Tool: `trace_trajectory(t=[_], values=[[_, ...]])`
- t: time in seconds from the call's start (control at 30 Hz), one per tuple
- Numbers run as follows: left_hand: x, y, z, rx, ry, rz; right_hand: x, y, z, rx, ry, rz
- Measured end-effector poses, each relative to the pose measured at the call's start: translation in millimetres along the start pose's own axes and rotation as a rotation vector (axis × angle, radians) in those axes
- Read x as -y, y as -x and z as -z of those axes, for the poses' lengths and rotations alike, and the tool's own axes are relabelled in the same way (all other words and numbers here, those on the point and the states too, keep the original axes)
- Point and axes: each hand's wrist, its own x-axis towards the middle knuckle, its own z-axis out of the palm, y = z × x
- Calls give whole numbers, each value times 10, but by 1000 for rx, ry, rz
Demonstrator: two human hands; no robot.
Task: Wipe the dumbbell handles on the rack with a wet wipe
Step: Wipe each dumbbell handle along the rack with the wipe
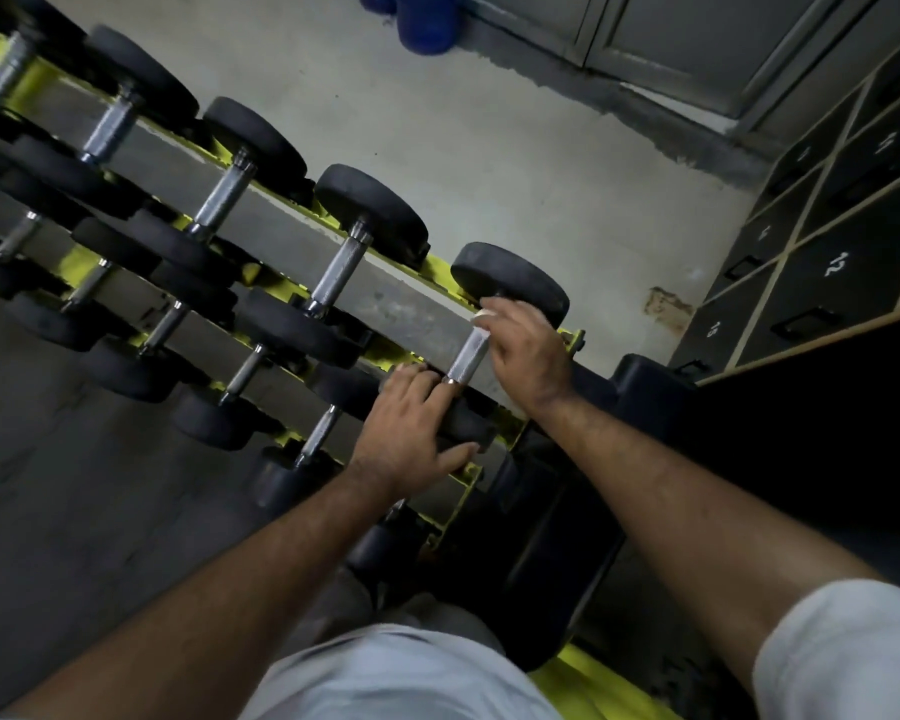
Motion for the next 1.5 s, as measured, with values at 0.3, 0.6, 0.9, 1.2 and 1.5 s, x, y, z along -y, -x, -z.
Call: trace_trajectory(t=[0.3,0.6,0.9,1.2,1.5], values=[[-89,-2,-82,-76,-67,27,-449,131,-198,218,127,293],[-116,-31,-151,-127,-91,42,-451,275,-352,192,108,312],[-134,-15,-89,-94,77,130,-405,381,-327,268,68,415],[-180,81,-43,-47,150,224,-360,399,-269,376,46,468],[-199,99,27,-45,239,328,-301,307,-171,524,114,574]])
